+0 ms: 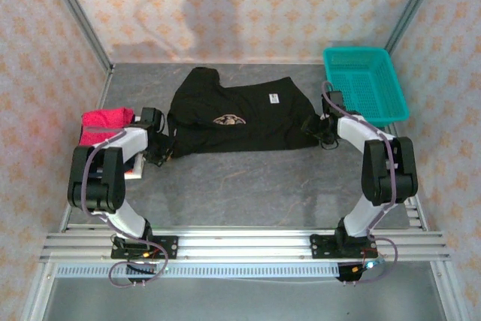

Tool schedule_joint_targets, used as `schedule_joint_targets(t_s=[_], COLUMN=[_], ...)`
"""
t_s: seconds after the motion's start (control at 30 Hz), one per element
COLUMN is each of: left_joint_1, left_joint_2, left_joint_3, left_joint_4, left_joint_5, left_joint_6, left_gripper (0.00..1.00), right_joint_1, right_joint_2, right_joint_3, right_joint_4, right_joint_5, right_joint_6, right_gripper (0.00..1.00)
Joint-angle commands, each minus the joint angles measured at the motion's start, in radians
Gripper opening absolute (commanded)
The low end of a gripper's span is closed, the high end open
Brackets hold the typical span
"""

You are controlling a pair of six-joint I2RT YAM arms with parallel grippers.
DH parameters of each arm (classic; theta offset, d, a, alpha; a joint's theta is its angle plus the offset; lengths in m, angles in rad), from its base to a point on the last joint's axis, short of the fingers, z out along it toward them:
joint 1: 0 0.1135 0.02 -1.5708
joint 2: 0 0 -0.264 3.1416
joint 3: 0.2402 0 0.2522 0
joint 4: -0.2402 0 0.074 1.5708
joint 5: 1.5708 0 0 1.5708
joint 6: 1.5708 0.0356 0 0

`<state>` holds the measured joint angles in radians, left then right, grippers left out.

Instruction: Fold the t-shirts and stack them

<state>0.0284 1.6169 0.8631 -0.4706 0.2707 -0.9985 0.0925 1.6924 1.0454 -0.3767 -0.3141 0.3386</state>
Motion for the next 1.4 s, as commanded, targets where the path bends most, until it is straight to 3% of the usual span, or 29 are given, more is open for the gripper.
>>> schedule_joint_targets(t_s=[0.0,0.27,0.57,0.67,0.9,1.23,1.37], left_joint_1=[0.010,0.038,0.086,0.100,0.164,0.171,0.171], left_joint_2=[-0.045,-0.072,-0.052,-0.054,-0.045,-0.056,-0.050], left_joint_3=[-0.042,-0.029,0.075,0.079,0.056,0.038,0.035], left_joint_4=[-0.082,-0.129,-0.190,-0.198,-0.192,-0.201,-0.227], left_joint_5=[0.017,-0.013,-0.029,-0.035,0.008,0.019,-0.007], left_joint_6=[-0.031,-0.005,0.072,0.086,0.125,0.145,0.189], left_gripper=[0.00,0.00,0.00,0.00,0.00,0.00,0.00], right_joint_1=[0.003,0.004,0.018,0.021,0.109,0.133,0.132], right_joint_2=[0.034,0.076,-0.039,-0.051,-0.017,0.044,0.071], right_joint_3=[-0.020,0.000,0.025,0.039,0.043,-0.025,-0.043], right_joint_4=[-0.037,-0.088,-0.083,-0.088,-0.092,-0.096,-0.118], right_joint_5=[-0.032,-0.071,0.058,0.049,0.091,0.038,0.021], right_joint_6=[-0.020,-0.077,-0.117,-0.132,-0.225,-0.197,-0.194], right_gripper=[0.54,0.56,0.60,0.62,0.65,0.55,0.43])
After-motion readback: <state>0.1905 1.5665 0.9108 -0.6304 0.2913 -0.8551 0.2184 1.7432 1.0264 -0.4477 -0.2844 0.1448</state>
